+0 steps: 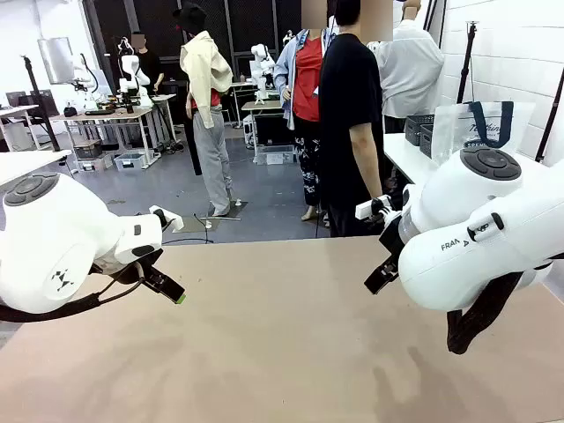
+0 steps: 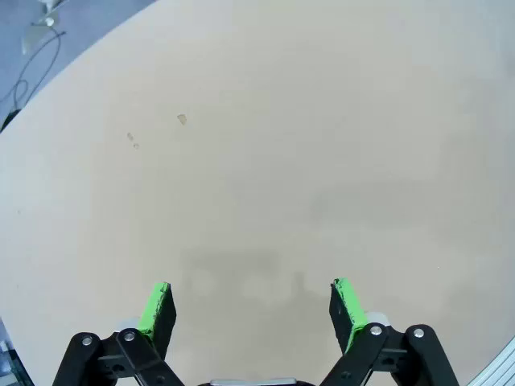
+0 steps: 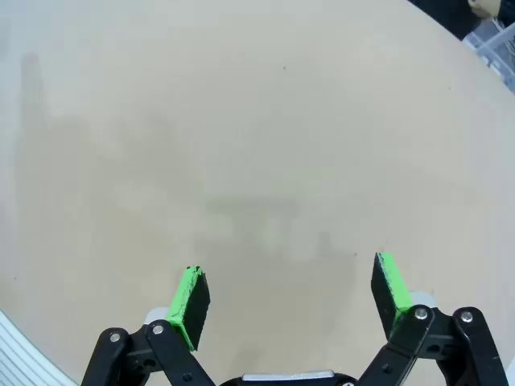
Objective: Transfer purchased items from the store into the shopping bag.
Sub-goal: Open the Reusable shopping bag in the center of the table.
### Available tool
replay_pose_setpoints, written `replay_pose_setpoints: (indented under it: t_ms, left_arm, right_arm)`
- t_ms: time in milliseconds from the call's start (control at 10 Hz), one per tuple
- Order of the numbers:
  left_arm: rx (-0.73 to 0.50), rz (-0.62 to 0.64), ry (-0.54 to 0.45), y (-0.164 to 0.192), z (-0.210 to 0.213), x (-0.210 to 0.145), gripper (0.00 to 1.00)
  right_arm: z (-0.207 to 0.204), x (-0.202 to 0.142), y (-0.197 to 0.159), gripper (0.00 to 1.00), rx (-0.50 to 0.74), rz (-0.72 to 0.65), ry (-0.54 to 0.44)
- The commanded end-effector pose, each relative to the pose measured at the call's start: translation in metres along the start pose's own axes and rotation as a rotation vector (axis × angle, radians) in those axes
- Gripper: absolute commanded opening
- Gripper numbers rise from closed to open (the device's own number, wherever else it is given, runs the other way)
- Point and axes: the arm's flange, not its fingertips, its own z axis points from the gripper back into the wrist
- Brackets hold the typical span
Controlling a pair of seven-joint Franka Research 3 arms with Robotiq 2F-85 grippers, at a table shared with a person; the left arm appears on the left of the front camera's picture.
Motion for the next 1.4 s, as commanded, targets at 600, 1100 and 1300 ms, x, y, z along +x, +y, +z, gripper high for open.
replay_pose_setpoints:
  t_ms: [600,1100,1300]
  left_arm:
    - [0.000,0.000,0.000,0.0000,0.0000,0.0000,1.00]
    - [0.000,0.000,0.000,0.0000,0.0000,0.0000,1.00]
    - [0.000,0.000,0.000,0.0000,0.0000,0.0000,1.00]
  right_arm:
    - [0.0000,0.0000,0.0000,1.00,0.000,0.000,0.000]
    - [0.0000,0.0000,0.0000,1.00,0.000,0.000,0.000]
    - [0.0000,0.0000,0.0000,1.00,0.000,0.000,0.000]
